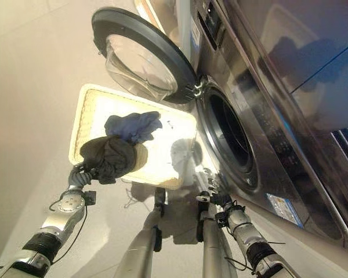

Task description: Put the clothes into the washing machine.

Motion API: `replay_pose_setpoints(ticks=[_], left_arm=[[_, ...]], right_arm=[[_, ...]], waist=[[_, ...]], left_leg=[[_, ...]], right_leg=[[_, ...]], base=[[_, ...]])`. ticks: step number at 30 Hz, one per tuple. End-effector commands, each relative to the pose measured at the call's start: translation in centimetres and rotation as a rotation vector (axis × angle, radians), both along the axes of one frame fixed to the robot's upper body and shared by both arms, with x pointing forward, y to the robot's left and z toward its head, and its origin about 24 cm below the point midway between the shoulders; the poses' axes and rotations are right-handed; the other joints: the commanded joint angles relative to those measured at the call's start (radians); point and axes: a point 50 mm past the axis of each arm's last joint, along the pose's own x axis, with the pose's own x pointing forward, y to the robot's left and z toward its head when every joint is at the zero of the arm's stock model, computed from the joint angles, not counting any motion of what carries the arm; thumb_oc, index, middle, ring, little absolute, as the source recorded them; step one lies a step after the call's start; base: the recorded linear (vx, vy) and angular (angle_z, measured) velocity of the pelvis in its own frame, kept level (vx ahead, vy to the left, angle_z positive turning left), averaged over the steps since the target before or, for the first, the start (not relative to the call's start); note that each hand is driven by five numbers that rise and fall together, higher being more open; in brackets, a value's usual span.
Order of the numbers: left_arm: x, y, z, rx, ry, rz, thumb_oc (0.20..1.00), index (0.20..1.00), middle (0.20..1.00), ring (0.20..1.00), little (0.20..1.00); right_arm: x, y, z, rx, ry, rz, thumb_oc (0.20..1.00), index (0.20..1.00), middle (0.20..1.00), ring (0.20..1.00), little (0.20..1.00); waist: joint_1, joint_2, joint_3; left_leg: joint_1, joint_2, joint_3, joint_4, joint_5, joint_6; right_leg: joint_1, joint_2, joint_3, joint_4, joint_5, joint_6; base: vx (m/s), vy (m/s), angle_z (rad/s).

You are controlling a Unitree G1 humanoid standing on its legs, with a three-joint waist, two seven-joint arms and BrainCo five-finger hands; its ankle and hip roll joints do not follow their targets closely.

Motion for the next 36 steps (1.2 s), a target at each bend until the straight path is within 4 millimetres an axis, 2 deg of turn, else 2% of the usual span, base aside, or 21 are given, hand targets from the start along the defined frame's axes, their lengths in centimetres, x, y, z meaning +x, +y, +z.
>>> replay_pose_setpoints(ticks=[1, 2, 4, 6, 10, 15, 18, 26, 32, 36], left_arm=[[0.8, -0.8, 2.8, -0.053, -0.098, -0.103, 0.2, 0.2, 0.2, 0.2, 0.2], [0.6, -1.6, 3.2, -0.056, -0.101, -0.187, 0.2, 0.2, 0.2, 0.2, 0.2], [0.4, -2.4, 3.5, -0.06, -0.098, -0.267, 0.2, 0.2, 0.2, 0.2, 0.2], [0.2, -3.1, 3.6, -0.056, -0.094, -0.317, 0.2, 0.2, 0.2, 0.2, 0.2], [-0.1, -5.3, 4.2, -0.064, -0.081, -0.5, 0.2, 0.2, 0.2, 0.2, 0.2], [-0.6, -6.7, 4.3, -0.042, -0.056, -0.622, 0.2, 0.2, 0.2, 0.2, 0.2], [-0.8, -7.4, 5.0, -0.048, -0.064, -0.696, 0.2, 0.2, 0.2, 0.2, 0.2], [-1.4, -9.4, 7.3, -0.052, -0.086, -0.896, 0.2, 0.2, 0.2, 0.2, 0.2], [-1.6, -10.5, 8.1, -0.051, -0.089, -0.959, 0.2, 0.2, 0.2, 0.2, 0.2], [-1.6, -11.0, 8.4, -0.044, -0.086, -0.99, 0.2, 0.2, 0.2, 0.2, 0.2]], right_arm=[[0.4, 0.3, 2.5, -0.039, -0.145, 0.056, 1.0, 1.0, 1.0, 1.0, 1.0], [0.6, 1.1, 3.9, -0.058, -0.231, 0.108, 1.0, 1.0, 1.0, 1.0, 1.0], [0.6, 1.9, 5.4, -0.044, -0.292, 0.16, 1.0, 1.0, 1.0, 1.0, 1.0], [0.5, 2.6, 6.3, -0.024, -0.328, 0.194, 1.0, 1.0, 1.0, 1.0, 1.0], [0.5, 5.0, 8.9, 0.011, -0.443, 0.313, 1.0, 1.0, 1.0, 1.0, 1.0], [0.9, 6.4, 10.6, 0.026, -0.491, 0.358, 1.0, 1.0, 1.0, 1.0, 1.0], [1.2, 7.1, 11.4, 0.018, -0.518, 0.37, 1.0, 1.0, 1.0, 1.0, 1.0], [2.0, 7.8, 12.9, 0.016, -0.56, 0.318, 1.0, 1.0, 1.0, 1.0, 1.0], [2.0, 8.8, 12.4, 0.095, -0.476, 0.352, 1.0, 1.0, 1.0, 1.0, 1.0], [1.7, 9.9, 11.0, 0.139, -0.339, 0.436, 1.0, 1.0, 1.0, 1.0, 1.0]], waist=[[-0.019, -0.002, -0.017], [-0.02, 0.0, -0.017], [-0.021, 0.001, -0.017], [-0.021, 0.003, -0.017], [-0.019, 0.007, -0.017], [-0.013, 0.012, -0.017], [-0.008, 0.014, -0.017], [0.006, 0.024, -0.026], [0.01, 0.021, -0.031], [0.011, 0.015, -0.032]], left_leg=[[0.052, -0.108, 0.011, 0.066, -0.115, 0.026], [0.062, -0.109, 0.012, 0.065, -0.116, 0.026], [0.074, -0.111, 0.012, 0.066, -0.117, 0.027], [0.085, -0.112, 0.011, 0.064, -0.117, 0.028], [0.109, -0.115, 0.015, 0.062, -0.12, 0.034], [0.124, -0.116, 0.021, 0.053, -0.118, 0.036], [0.134, -0.116, 0.022, 0.042, -0.114, 0.036], [0.157, -0.116, 0.032, 0.02, -0.111, 0.038], [0.16, -0.117, 0.034, 0.027, -0.115, 0.039], [0.16, -0.116, 0.037, 0.033, -0.117, 0.039]], right_leg=[[0.109, 0.003, 0.04, -0.265, 0.159, 0.065], [0.12, 0.0, 0.038, -0.266, 0.158, 0.066], [0.134, -0.003, 0.037, -0.266, 0.158, 0.067], [0.145, -0.004, 0.036, -0.268, 0.157, 0.069], [0.172, -0.009, 0.033, -0.272, 0.154, 0.073], [0.187, -0.011, 0.03, -0.283, 0.158, 0.073], [0.201, -0.013, 0.029, -0.293, 0.16, 0.074], [0.228, -0.021, 0.015, -0.307, 0.159, 0.075], [0.235, -0.023, 0.013, -0.305, 0.158, 0.074], [0.237, -0.023, 0.014, -0.306, 0.157, 0.072]], base=[[0.0, 0.0, 0.0], [0.0, 0.0, 0.0], [0.0, 0.0, 0.0], [0.0, 0.0, 0.0], [0.0, 0.0, 0.0], [0.0, 0.0, 0.0], [0.0, 0.0, 0.0], [0.0, -0.004, 0.02], [0.0, -0.006, 0.02], [0.0, 0.0, 0.0]])
